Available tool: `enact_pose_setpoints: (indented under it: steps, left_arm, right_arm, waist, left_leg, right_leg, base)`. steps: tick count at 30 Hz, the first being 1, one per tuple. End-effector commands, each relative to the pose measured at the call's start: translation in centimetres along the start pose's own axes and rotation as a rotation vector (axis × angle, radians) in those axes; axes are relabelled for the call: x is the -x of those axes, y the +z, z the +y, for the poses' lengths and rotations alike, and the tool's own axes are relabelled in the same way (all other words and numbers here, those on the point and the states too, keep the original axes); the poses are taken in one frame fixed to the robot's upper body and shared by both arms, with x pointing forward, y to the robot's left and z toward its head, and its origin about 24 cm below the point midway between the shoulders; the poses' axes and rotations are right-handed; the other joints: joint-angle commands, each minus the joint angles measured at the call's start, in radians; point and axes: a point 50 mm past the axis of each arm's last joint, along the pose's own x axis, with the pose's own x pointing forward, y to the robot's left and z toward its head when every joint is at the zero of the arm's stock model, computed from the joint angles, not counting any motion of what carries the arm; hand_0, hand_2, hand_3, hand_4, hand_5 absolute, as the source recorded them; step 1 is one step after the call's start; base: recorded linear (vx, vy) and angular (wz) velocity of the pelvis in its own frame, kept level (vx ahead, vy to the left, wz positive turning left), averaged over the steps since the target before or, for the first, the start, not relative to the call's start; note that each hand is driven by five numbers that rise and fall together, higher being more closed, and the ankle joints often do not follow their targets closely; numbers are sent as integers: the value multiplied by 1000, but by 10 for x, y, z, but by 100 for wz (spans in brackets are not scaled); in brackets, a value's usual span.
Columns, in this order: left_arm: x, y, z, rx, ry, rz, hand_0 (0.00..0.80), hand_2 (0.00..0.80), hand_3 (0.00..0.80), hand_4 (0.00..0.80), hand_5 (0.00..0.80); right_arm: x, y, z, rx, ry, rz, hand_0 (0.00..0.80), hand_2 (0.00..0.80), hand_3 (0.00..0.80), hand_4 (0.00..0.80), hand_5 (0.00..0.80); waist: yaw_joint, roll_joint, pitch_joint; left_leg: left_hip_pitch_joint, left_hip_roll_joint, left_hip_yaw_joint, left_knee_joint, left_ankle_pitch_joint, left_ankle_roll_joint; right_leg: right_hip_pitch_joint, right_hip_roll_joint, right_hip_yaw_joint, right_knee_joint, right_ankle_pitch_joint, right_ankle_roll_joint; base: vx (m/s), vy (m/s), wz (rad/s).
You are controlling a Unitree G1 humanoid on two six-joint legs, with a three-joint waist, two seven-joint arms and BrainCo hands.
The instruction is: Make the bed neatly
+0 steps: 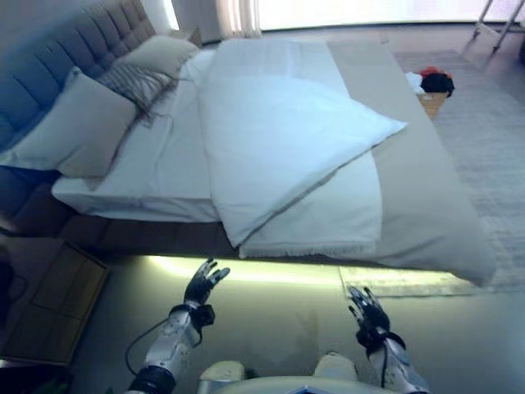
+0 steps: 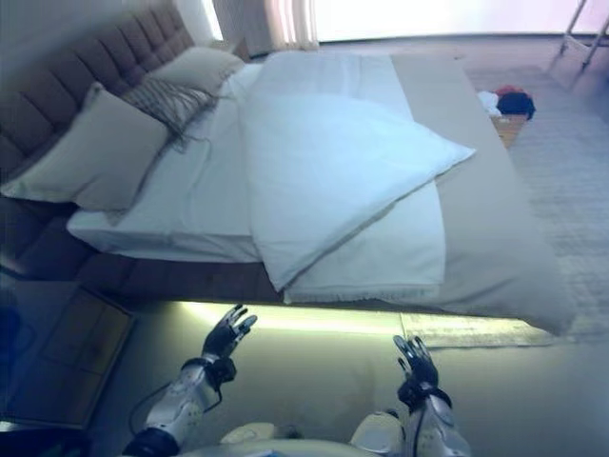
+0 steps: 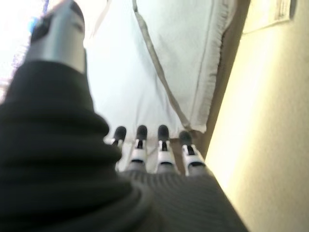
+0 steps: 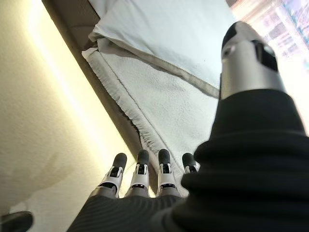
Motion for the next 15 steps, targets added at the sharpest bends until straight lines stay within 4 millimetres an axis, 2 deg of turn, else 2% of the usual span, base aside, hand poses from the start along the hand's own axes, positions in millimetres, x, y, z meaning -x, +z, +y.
enact_pose_setpoints:
  steps: [1, 2, 5, 7, 8, 9, 10, 11, 12, 13, 15]
  left_arm:
    - [5, 21, 11, -46, -7, -96, 0, 0, 0, 0, 0]
    - [8, 18, 15, -30, 9, -84, 0, 0, 0, 0, 0]
    - [11, 17, 11, 12, -36, -97, 0, 0, 0, 0, 0]
    - [10, 18, 3, 10, -70, -116, 0, 0, 0, 0, 0]
    - [9, 19, -2, 19, -90, -129, 0, 0, 0, 0, 0]
    - [8, 20, -5, 22, -99, -134, 0, 0, 0, 0, 0]
    - [6, 22, -16, 31, -123, -147, 0, 0, 0, 0, 0]
    - [5, 23, -20, 34, -136, -150, 0, 0, 0, 0, 0]
    - [5, 23, -22, 33, -146, -154, 0, 0, 0, 0, 0]
    - [6, 23, -23, 30, -156, -161, 0, 0, 0, 0, 0]
    - [9, 23, -20, 22, -148, -170, 0, 0, 0, 0, 0]
  right_arm:
    - [-7, 4, 19, -55, 93, -55, 0, 0, 0, 0, 0]
    - [-6, 2, 17, -34, 71, -35, 0, 0, 0, 0, 0]
    - [-4, 4, 17, -21, 112, -38, 0, 0, 0, 0, 0]
    - [-3, 7, 15, -7, 107, -48, 0, 0, 0, 0, 0]
    - [-3, 10, 13, 3, 98, -56, 0, 0, 0, 0, 0]
    - [-3, 12, 12, 7, 94, -61, 0, 0, 0, 0, 0]
    - [-4, 18, 9, 18, 85, -77, 0, 0, 0, 0, 0]
    - [-4, 20, 9, 13, 84, -83, 0, 0, 0, 0, 0]
    - [-4, 23, 10, 5, 90, -88, 0, 0, 0, 0, 0]
    - [-4, 25, 12, -6, 108, -94, 0, 0, 0, 0, 0]
    - [-4, 25, 20, -12, 135, -92, 0, 0, 0, 0, 0]
  waist:
    - [4, -64, -11]
    - [-1, -60, -12]
    - [-11, -55, -17]
    - [-17, -51, -21]
    - [-22, -60, -25]
    - [-24, -60, -25]
    - [-22, -58, -20]
    - [-21, -62, -16]
    - [-19, -70, -13]
    - [-9, -65, 1]
    - [3, -66, 7]
  left_leg:
    - [63, -39, 35, 182, -141, 63]
    - [58, -28, 36, 222, -128, 57]
    - [3, 1, 32, 366, 1, 4]
    - [-36, 13, 31, 470, 63, -26]
    - [-70, 7, 28, 524, 108, -40]
    - [-90, 7, 24, 558, 120, -46]
    - [-155, 26, 22, 658, 156, -61]
    - [-205, 42, 18, 683, 171, -62]
    - [-243, 49, 13, 670, 182, -57]
    - [-276, 73, 7, 642, 179, -54]
    - [-290, 94, -5, 489, 216, -54]
  right_leg:
    - [5, 63, -32, -495, 436, 59]
    - [6, 73, -7, -454, 418, 46]
    - [38, 127, 14, -405, 344, 8]
    - [66, 161, 9, -412, 302, -21]
    - [82, 165, 4, -419, 284, -37]
    - [90, 169, -1, -421, 274, -45]
    - [124, 191, -6, -426, 238, -76]
    - [137, 199, -2, -426, 222, -89]
    - [141, 200, 5, -424, 213, -96]
    - [154, 222, 17, -421, 201, -102]
    - [166, 245, 34, -426, 190, -98]
  base:
    - [515, -316, 14]
    - [490, -298, 28]
    - [400, -289, 37]
    - [265, -215, 12]
    - [230, -189, -1]
    - [293, -226, 5]
    - [262, -206, 16]
    - [279, -218, 17]
    - [208, -156, 7]
    - [220, -131, -2]
    - [260, -68, -20]
